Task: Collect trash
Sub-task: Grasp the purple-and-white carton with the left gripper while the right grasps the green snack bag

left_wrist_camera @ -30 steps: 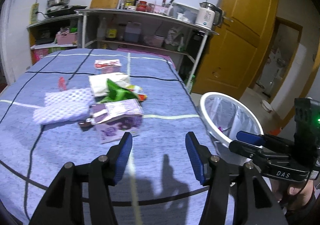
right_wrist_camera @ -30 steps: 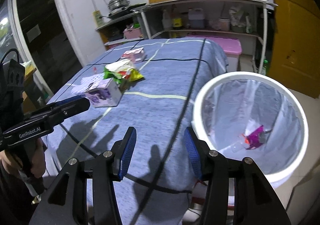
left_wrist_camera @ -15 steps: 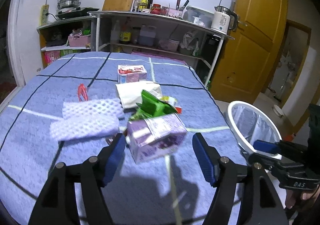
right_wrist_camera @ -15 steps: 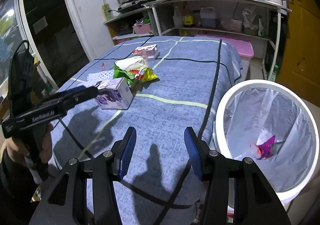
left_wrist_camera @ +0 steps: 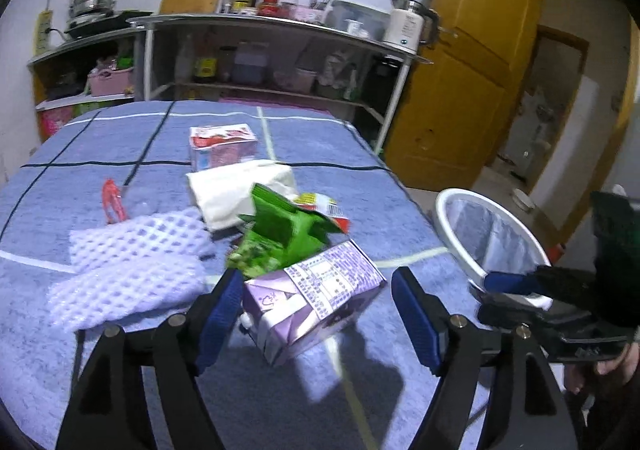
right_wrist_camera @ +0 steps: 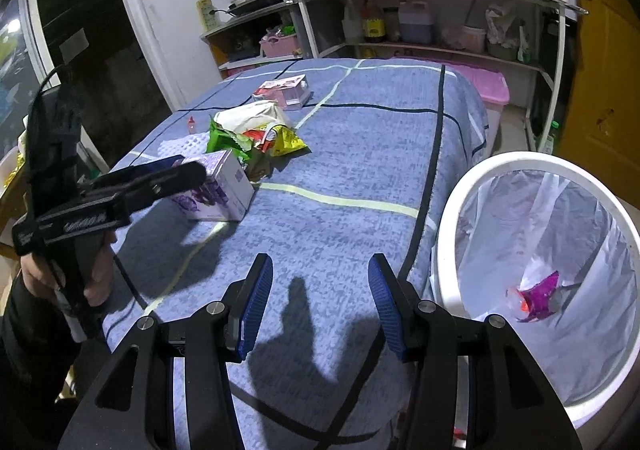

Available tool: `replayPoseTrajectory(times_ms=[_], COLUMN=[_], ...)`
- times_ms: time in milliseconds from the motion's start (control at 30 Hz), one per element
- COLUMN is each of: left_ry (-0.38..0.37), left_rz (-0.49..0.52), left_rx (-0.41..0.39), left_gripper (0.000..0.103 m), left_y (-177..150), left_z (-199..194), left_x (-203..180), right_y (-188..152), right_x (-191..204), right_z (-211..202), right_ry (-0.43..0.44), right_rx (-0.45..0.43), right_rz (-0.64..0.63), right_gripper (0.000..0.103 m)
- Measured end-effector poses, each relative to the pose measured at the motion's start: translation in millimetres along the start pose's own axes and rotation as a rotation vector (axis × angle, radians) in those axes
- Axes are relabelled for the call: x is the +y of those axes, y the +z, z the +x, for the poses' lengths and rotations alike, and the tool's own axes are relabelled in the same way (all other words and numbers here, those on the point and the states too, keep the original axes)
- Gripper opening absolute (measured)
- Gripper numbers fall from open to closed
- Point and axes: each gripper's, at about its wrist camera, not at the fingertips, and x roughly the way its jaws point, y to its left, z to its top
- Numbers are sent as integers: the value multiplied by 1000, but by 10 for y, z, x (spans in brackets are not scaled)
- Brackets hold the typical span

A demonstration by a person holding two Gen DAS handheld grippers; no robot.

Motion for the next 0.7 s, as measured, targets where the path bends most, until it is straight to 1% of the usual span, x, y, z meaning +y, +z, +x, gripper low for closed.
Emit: replayPoseTrajectory(times_ms=[67,167,233,267,300,333,433,500,700], left_ry=[-16,-12,-3,-3,1,6,16,18,23], left_rz=[9,24,27,29,34,40,60,62,44], left_rx=[0,2,8,13,18,23,31,35,26], left_gripper=[78,76,61,58,53,49,43,42,41], left_y=[-34,-72,-91,-99,-109,-104,-143,-159,-201], left_z=[-39,-72,-67,-61,-52,-35,-21,-19,-61], left_x=[-37,-63,-80,-94,-114,-128,-191,-217,-268], right_y=[2,7,6,1,0,-2,2,4,4], right_x=[3,15,24,30,33,35,39,44,70], right_z=[10,-2,-13,-26,-28,-34,-59,-78,-109], right_ry=[0,1,0,0,-1,-2,-5,-8,-8], right_rx=[3,0,-3,-5,-5,-6,-9,-13,-18], right_rz=[5,5,4,4,4,4,5,4,1], right_gripper=[51,51,51,51,51,51,51,51,51])
